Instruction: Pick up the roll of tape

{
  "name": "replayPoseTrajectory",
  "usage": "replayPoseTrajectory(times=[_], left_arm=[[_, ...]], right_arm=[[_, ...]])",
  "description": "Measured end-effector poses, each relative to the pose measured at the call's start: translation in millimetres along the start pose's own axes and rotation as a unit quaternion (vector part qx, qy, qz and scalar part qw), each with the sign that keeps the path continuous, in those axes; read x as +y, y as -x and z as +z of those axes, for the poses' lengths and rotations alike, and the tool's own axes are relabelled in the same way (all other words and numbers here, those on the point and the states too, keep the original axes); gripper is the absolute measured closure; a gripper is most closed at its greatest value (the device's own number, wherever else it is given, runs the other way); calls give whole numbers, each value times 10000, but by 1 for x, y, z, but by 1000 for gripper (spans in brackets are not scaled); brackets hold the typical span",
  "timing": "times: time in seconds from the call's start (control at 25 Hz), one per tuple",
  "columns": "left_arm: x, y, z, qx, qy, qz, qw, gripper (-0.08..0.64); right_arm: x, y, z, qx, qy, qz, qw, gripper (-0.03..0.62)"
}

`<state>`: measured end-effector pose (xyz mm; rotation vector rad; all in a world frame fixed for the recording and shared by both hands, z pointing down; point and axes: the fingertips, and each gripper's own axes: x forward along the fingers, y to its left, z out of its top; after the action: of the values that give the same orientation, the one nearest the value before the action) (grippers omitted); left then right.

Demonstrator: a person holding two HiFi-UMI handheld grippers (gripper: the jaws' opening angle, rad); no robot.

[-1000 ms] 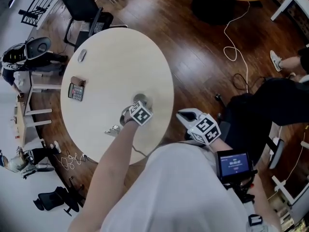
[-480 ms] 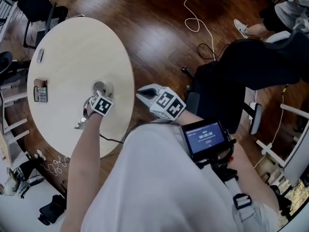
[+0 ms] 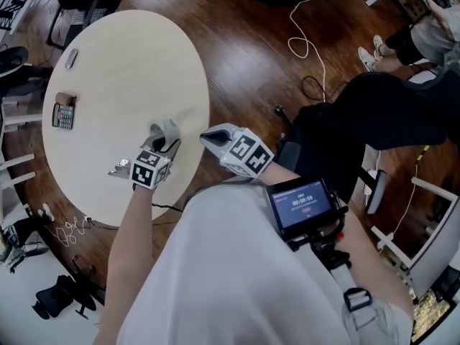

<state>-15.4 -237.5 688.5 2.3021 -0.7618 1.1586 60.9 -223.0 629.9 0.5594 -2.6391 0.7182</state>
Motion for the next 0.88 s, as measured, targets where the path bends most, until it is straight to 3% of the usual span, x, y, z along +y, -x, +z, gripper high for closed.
replayPoseTrajectory(times=[0.12,0.24,0.4,0.6,0.88], left_arm=[[-8,23,1,-785,547,65,9954,456],[-23,47,-1,-1449,711,187,9867,456],[-41,79,-9,-2227,1111,438,9675,456],[-60,128,-33,-2764,1345,532,9501,456],[-69,200,-90,-3307,1744,1253,9190,454]], right_arm=[[13,-8,4,31,175,89,9998,584],[29,-10,3,72,367,180,9991,584],[52,-14,5,143,750,397,9963,584],[89,-22,20,98,1005,436,9939,584],[163,-58,50,86,1584,1105,9811,584]])
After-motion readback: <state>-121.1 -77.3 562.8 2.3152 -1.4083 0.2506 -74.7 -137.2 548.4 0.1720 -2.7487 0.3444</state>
